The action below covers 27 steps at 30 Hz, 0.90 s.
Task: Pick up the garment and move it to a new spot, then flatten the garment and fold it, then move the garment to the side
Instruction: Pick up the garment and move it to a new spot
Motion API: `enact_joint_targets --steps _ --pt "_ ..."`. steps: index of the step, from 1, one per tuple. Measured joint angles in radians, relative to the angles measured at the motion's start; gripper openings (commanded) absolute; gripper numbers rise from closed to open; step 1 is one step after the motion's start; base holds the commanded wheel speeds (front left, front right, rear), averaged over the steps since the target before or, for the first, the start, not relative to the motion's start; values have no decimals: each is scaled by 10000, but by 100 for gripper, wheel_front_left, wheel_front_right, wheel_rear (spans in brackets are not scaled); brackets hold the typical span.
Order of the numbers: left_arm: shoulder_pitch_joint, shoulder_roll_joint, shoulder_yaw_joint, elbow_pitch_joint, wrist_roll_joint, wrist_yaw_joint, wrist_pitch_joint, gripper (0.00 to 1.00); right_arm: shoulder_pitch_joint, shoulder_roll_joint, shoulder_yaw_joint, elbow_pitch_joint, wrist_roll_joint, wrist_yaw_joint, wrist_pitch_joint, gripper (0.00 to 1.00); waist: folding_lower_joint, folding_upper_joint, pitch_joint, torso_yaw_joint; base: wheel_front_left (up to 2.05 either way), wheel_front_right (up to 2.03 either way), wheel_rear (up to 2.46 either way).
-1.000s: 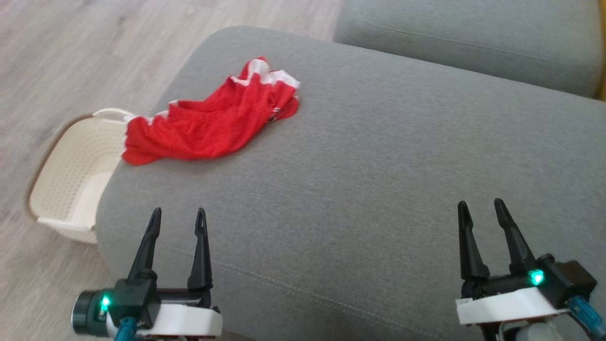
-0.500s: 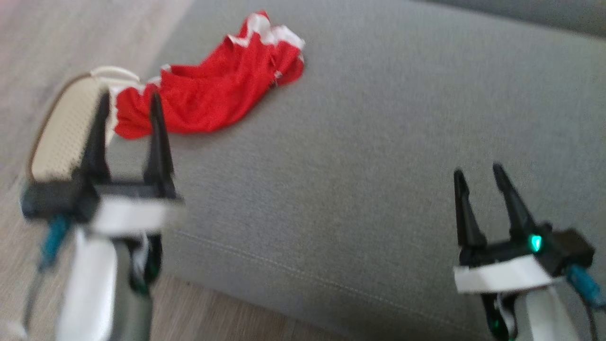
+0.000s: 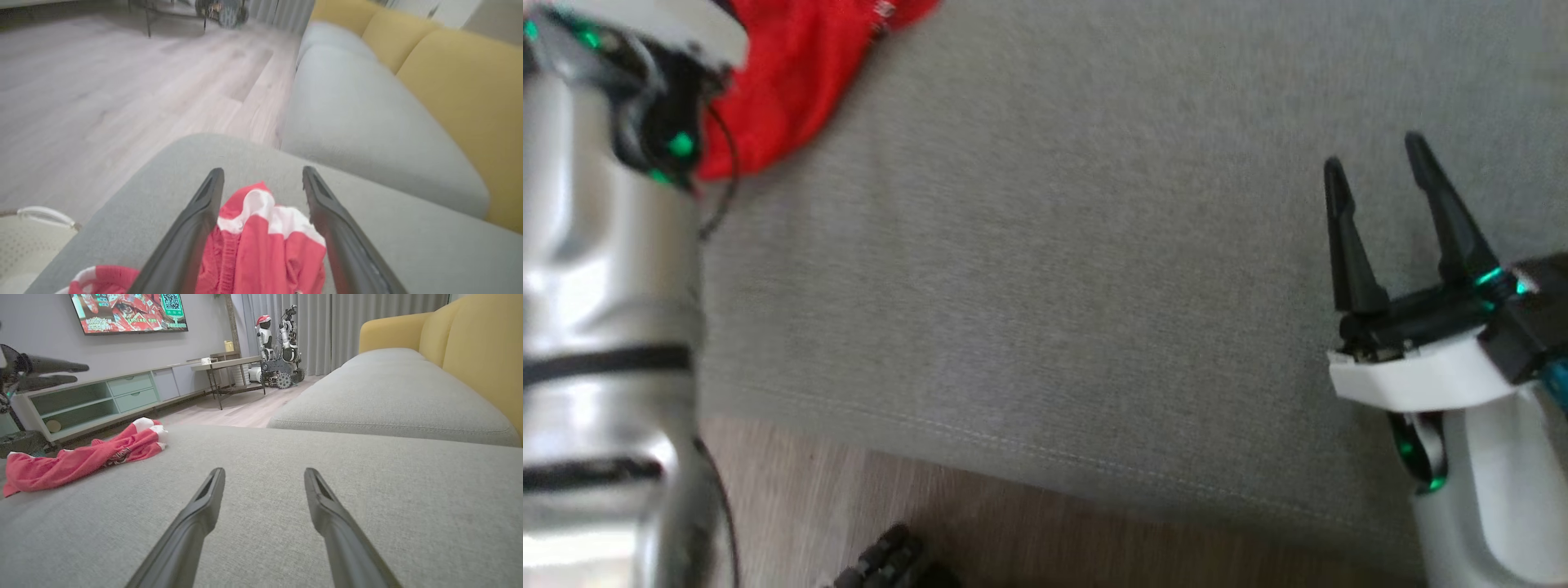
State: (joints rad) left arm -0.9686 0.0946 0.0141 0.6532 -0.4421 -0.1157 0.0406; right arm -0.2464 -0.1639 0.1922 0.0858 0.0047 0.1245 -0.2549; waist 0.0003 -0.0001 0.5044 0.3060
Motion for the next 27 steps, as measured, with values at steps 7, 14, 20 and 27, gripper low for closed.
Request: enact_joint_targets --steps 7,14,20,27 --pt "-1421 815 -138 2661 485 577 1482 100 -526 -109 -15 -345 -4 0 -10 100 0 0 1216 -532 0 0 0" --pt "-2162 1018 -155 4000 307 443 2048 100 -805 -102 58 -600 -2 0 -33 100 -3 1 1695 -1039 0 0 0" --pt "-2408 1363 -215 4479 297 293 1540 0 -1048 -52 159 -560 12 0 -33 100 -3 0 1740 -1333 0 0 0" --pt "-2022 1419 -491 4675 451 84 -153 0 -1048 219 205 -232 117 0 -29 100 -3 0 1143 -1611 0 0 0"
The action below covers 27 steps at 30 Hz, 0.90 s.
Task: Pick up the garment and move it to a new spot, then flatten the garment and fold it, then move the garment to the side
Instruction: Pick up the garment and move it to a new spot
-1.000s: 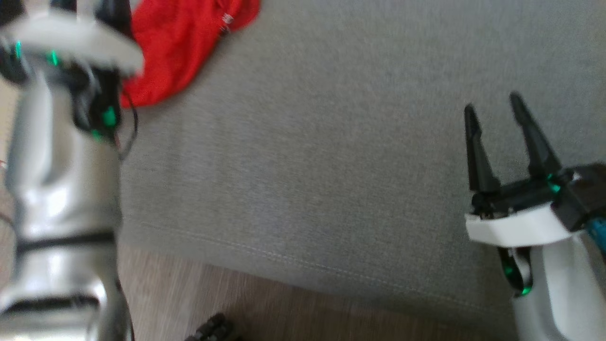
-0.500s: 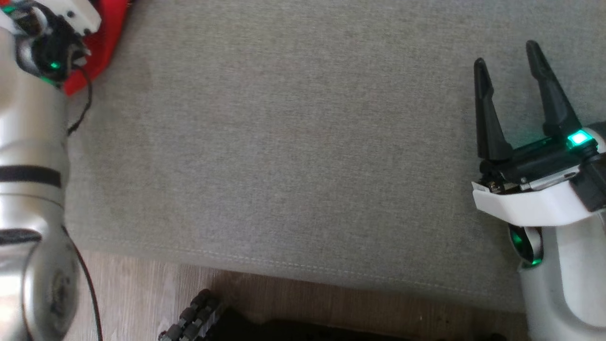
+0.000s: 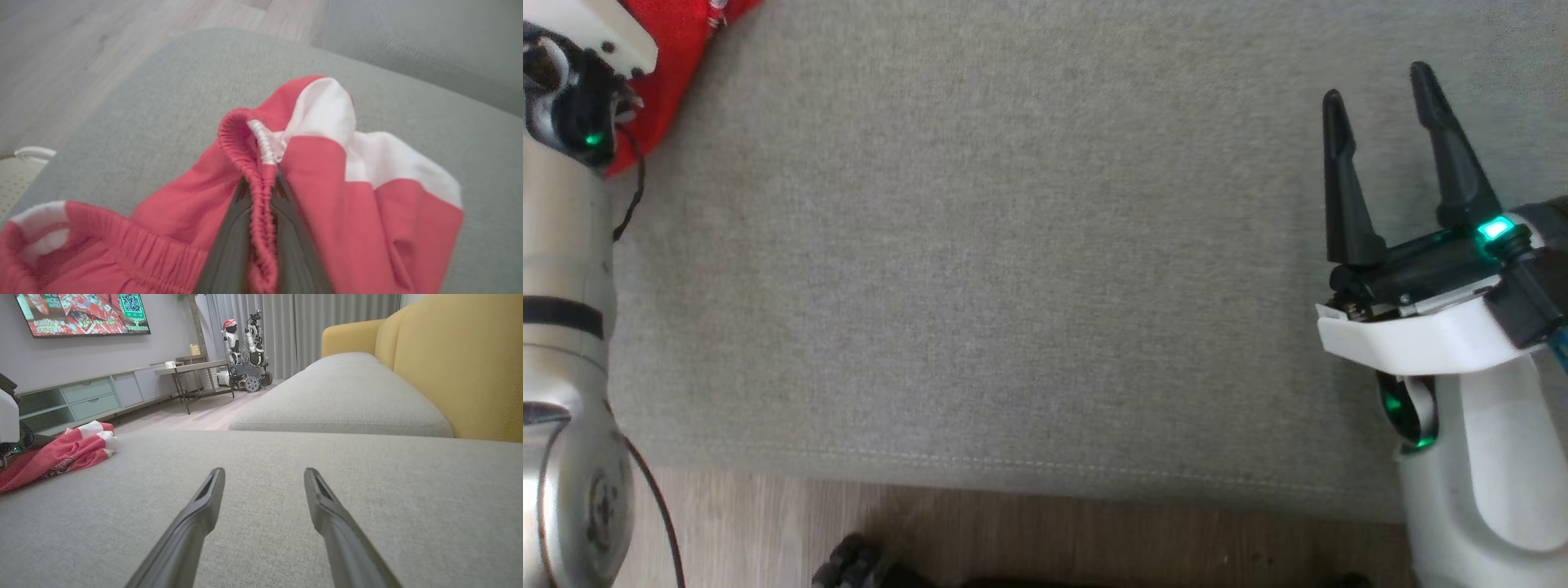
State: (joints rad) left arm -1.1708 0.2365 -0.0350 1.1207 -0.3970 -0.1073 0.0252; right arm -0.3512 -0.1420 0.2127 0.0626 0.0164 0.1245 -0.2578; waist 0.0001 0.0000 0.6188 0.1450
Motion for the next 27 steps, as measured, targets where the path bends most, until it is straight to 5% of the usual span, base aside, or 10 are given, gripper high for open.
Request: enact_joint_targets --steps 11,27 --pt "691 -113 -1177 -1977 -631 -171 -1135 0 779 510 104 165 449 0 0 100 -1 0 -1865 -608 0 0 0" --pt "3020 -495 -3452 -7733 -1394 -71 495 0 1238 777 98 -305 857 0 0 100 -1 1 -3617 -2945 0 0 0"
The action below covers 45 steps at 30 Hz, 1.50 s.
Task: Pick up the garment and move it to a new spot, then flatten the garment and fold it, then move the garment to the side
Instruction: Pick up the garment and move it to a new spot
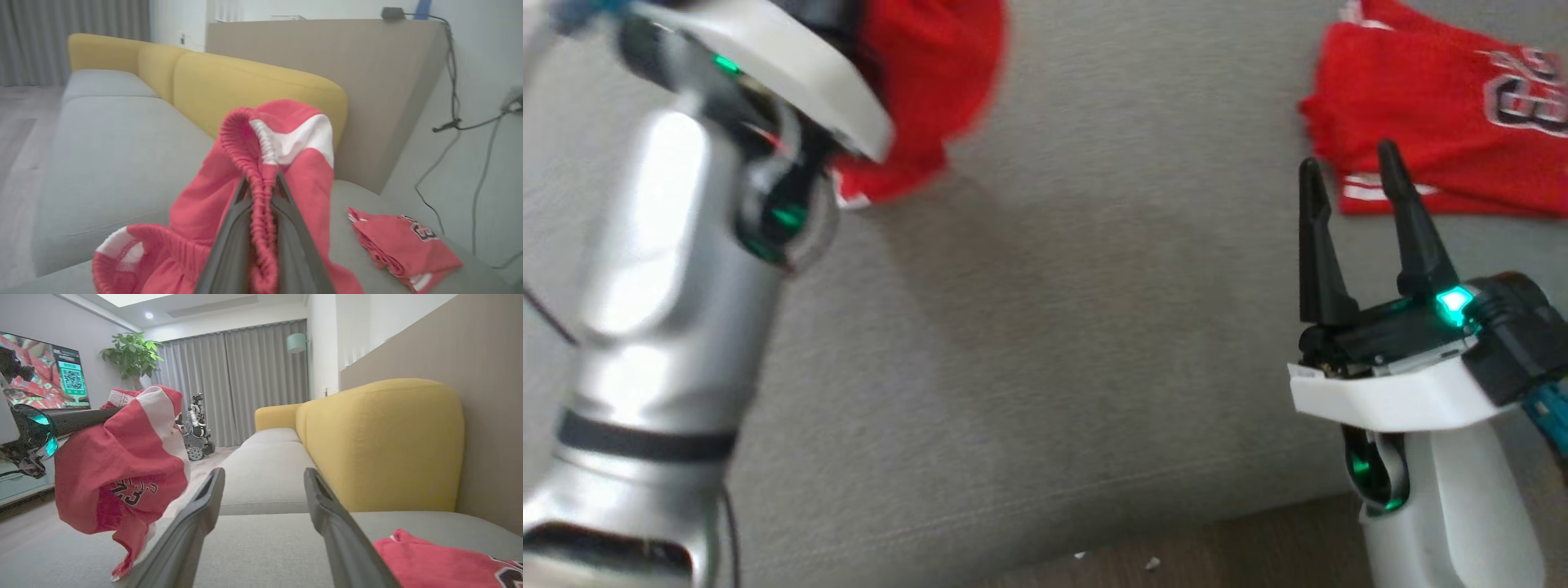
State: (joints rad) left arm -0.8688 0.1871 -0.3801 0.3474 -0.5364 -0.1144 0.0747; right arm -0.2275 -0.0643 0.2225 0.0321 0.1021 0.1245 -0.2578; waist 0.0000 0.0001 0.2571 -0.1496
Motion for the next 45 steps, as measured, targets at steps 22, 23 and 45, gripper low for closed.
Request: enact_joint_targets --steps 22,23,45 --pt "2722 -807 -2441 2115 1653 802 -1432 100 104 79 221 -268 435 0 0 100 0 0 892 -1004 0 0 0" --pt "2767 -907 -2472 2167 1653 894 -1756 100 105 79 230 -207 431 0 0 100 0 0 747 -871 0 0 0" --pt "8173 -1081 393 -3542 3724 2819 -3242 100 1701 88 -483 677 25 0 2 100 0 0 -1723 1596 0 0 0"
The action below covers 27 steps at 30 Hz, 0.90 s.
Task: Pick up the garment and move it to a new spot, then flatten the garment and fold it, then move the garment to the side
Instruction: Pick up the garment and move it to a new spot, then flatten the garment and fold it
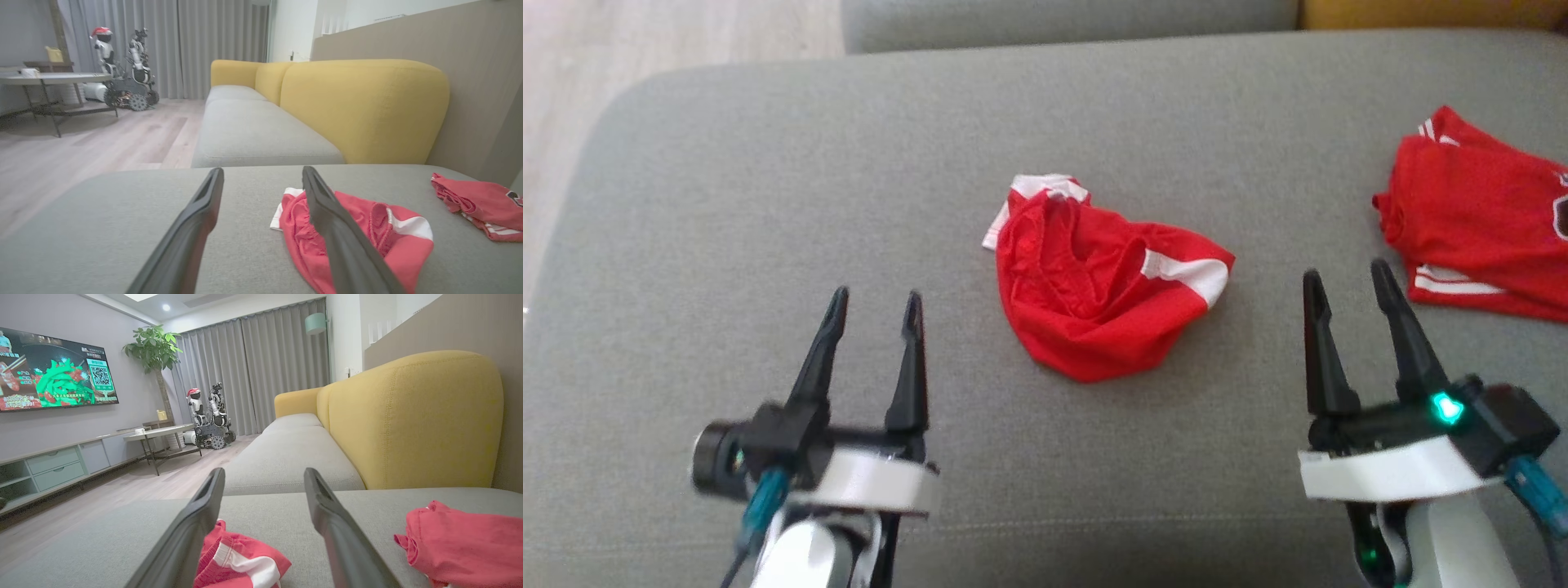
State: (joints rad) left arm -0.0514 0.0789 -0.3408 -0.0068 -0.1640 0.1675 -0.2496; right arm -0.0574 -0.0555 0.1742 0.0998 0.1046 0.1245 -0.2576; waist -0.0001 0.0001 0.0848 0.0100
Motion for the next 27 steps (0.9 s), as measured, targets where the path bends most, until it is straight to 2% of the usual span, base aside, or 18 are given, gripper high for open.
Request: enact_joint_targets --steps 3,5,9,16,27 --pt "754 -36 320 -742 575 146 -8 100 409 33 -259 105 -54 0 0 100 0 0 -314 124 0 0 0" --pt "1339 -105 435 -851 562 372 -71 100 745 42 -466 127 -52 0 0 100 0 0 -533 156 0 0 0" --pt "2508 -190 529 -694 249 426 -69 100 1298 54 -677 198 -56 0 0 100 0 0 -756 180 0 0 0" --pt "2260 -205 750 -717 779 257 -71 100 1413 77 -433 247 67 0 0 100 0 0 -841 221 0 0 0" --pt "2264 -207 711 -752 1032 261 -71 100 1413 77 -316 245 61 0 0 100 0 0 -811 250 0 0 0"
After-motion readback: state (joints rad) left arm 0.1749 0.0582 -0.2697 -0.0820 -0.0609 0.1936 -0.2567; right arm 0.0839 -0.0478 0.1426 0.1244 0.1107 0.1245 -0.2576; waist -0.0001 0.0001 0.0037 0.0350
